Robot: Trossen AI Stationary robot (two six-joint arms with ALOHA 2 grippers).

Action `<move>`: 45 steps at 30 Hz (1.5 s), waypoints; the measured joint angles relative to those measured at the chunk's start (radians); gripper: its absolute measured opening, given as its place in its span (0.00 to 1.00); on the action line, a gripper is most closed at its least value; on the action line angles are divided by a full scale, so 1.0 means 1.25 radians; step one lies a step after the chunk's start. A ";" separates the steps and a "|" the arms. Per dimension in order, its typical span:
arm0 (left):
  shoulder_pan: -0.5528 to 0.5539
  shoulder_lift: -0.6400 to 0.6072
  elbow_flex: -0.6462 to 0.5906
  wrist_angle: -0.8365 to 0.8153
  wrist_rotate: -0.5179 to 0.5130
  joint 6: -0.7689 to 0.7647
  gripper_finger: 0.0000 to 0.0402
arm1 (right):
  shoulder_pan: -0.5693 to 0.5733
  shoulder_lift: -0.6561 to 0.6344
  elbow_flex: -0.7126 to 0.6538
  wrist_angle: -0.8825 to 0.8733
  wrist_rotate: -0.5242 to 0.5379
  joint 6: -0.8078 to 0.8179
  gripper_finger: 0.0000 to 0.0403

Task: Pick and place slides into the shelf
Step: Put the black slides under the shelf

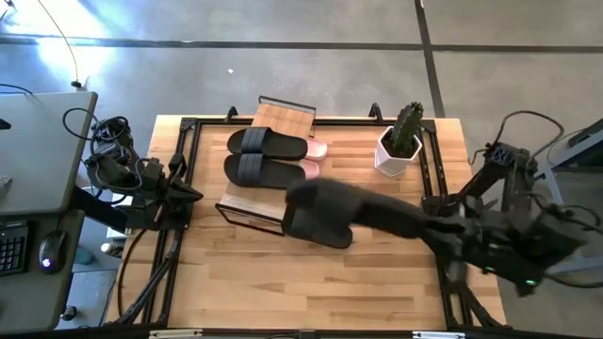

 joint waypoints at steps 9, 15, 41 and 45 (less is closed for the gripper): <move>0.000 0.000 0.000 -0.010 0.000 -0.003 0.02 | 0.098 -0.014 -0.001 -0.035 0.000 0.181 0.09; 0.000 0.000 0.000 -0.012 0.000 -0.001 0.02 | 0.154 -0.011 -0.001 -0.377 -0.012 0.547 0.09; 0.000 0.000 0.000 -0.014 -0.014 0.002 0.02 | -0.131 0.343 0.000 -0.745 -0.839 1.087 0.08; 0.000 0.000 0.000 -0.015 -0.014 0.002 0.02 | -0.200 0.343 0.001 -0.657 -0.952 0.960 0.08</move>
